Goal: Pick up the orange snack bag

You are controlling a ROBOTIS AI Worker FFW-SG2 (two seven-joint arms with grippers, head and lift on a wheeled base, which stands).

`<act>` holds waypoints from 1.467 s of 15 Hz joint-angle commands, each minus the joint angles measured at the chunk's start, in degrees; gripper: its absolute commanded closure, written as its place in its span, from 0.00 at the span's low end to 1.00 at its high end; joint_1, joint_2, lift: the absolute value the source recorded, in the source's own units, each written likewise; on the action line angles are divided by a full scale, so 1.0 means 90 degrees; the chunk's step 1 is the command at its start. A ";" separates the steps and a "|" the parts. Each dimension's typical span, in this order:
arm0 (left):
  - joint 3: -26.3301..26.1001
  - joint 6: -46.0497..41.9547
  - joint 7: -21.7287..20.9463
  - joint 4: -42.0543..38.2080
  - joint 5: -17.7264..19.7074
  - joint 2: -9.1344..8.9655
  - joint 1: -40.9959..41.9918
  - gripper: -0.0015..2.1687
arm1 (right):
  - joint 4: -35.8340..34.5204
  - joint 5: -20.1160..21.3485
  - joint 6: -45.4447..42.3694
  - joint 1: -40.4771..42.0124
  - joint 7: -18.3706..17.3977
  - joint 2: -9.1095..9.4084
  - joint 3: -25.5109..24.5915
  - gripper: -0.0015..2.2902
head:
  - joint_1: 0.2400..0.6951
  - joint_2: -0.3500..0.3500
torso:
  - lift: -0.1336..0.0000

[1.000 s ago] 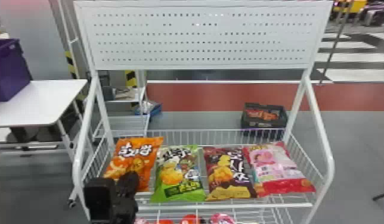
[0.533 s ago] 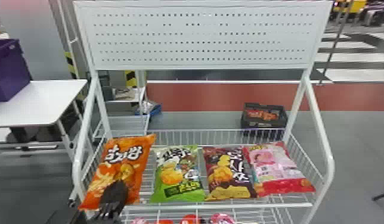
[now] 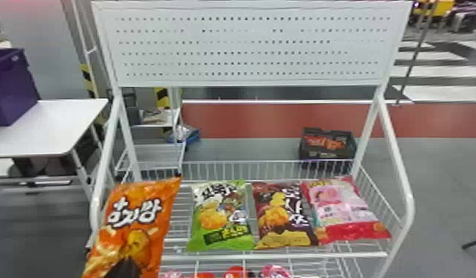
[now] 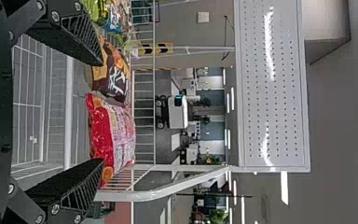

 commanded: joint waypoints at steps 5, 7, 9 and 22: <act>0.0109 -0.0637 0.0083 0.0085 -0.0390 0.0098 0.0658 0.64 | -0.0008 -0.0017 -0.0019 0.0004 0.0000 -0.0015 0.0000 0.07 | 0.57 0.50 | 1.00; 0.0109 -0.0911 0.0093 0.0163 -0.0390 0.0098 0.0795 0.64 | -0.0018 -0.0017 -0.0019 0.0023 0.0000 -0.0015 -0.0010 0.08 | 0.57 0.50 | 1.00; 0.0109 -0.1145 0.0093 0.0183 -0.0400 0.0108 0.0961 0.64 | -0.0038 -0.0017 -0.0019 0.0043 0.0000 -0.0025 -0.0010 0.07 | 0.57 0.50 | 1.00; 0.0197 -0.1770 0.0093 0.0271 -0.0507 0.0108 0.1293 0.64 | -0.0038 -0.0026 -0.0098 0.0053 -0.0010 -0.0015 -0.0029 0.08 | 0.57 0.50 | 1.00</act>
